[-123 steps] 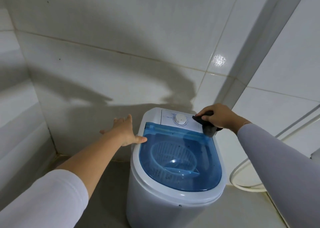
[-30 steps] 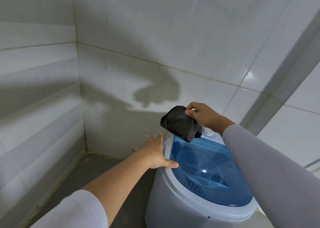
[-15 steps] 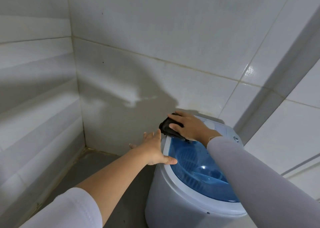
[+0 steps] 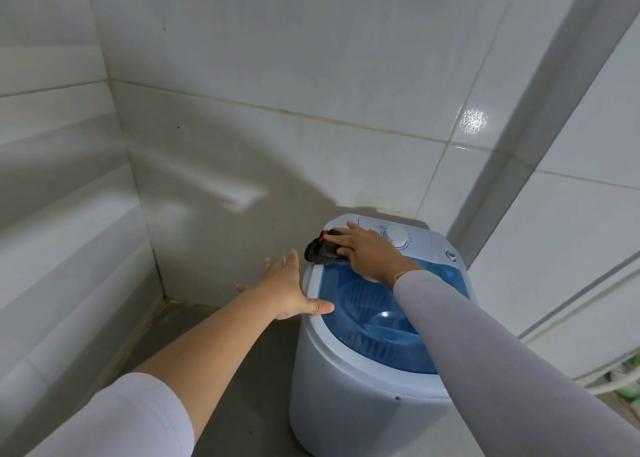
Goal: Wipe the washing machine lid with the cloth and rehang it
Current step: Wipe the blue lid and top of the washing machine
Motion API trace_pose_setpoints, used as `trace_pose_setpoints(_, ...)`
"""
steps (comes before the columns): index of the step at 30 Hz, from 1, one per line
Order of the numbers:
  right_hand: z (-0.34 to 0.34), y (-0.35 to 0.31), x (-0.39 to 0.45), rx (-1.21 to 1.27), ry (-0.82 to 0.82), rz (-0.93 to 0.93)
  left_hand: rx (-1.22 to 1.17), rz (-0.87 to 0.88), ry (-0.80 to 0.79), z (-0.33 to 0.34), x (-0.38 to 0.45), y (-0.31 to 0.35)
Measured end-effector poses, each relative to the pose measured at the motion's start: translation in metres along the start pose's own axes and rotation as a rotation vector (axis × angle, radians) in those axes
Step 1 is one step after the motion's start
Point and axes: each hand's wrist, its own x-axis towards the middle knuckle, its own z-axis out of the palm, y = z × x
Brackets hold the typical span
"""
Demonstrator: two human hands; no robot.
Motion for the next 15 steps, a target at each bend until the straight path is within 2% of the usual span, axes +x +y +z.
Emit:
trace_pose_setpoints(10,0.001,0.042,-0.029,-0.024,0.011,0.086,0.013,-0.013,0.023,0.002,0.003,-0.002)
trace_pose_setpoints(15,0.004,0.058,-0.048,-0.001,0.086,0.194,0.034,-0.018,0.038,0.002,0.002,-0.002)
